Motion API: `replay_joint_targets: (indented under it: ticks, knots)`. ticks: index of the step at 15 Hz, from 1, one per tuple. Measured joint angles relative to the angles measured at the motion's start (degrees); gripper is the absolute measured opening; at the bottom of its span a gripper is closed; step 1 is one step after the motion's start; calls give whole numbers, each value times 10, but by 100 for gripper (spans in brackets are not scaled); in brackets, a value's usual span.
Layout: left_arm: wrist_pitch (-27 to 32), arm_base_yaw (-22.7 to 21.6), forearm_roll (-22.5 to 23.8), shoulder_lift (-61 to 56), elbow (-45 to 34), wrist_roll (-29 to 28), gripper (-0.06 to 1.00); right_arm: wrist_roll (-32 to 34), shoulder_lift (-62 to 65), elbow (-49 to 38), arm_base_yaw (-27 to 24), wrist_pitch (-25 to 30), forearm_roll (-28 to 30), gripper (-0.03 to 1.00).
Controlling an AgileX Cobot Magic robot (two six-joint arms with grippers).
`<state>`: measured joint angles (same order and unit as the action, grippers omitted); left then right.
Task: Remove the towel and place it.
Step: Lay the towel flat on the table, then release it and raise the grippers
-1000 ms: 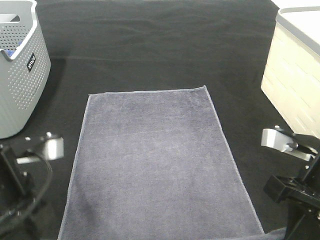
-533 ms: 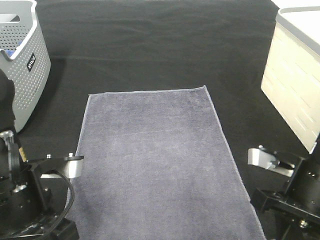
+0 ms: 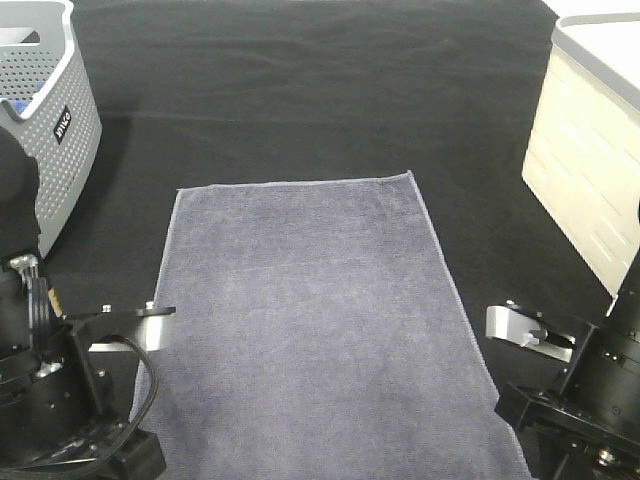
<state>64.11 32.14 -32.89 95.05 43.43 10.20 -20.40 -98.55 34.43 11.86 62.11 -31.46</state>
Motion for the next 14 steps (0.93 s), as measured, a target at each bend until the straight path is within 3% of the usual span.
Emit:
replay_joint_targets:
  ticks: [2, 4, 6, 10, 14]
  knots:
    - [0, 0, -1, 0, 0, 0, 27, 1, 0, 0, 0, 1, 1, 28]
    - [-1, 0, -1, 0, 0, 1, 51, 17, 0, 0, 0, 1, 1, 55]
    - [-2, 0, -6, 0, 0, 1, 75, 20, 0, 0, 0, 10, 2, 70]
    - [1, 0, -29, 0, 13, 2, 83, 20, 0, 14, 0, 21, 4, 74]
    - [35, 0, -11, 1, 93, 13, 83, 22, 10, 121, 0, 43, 5, 74]
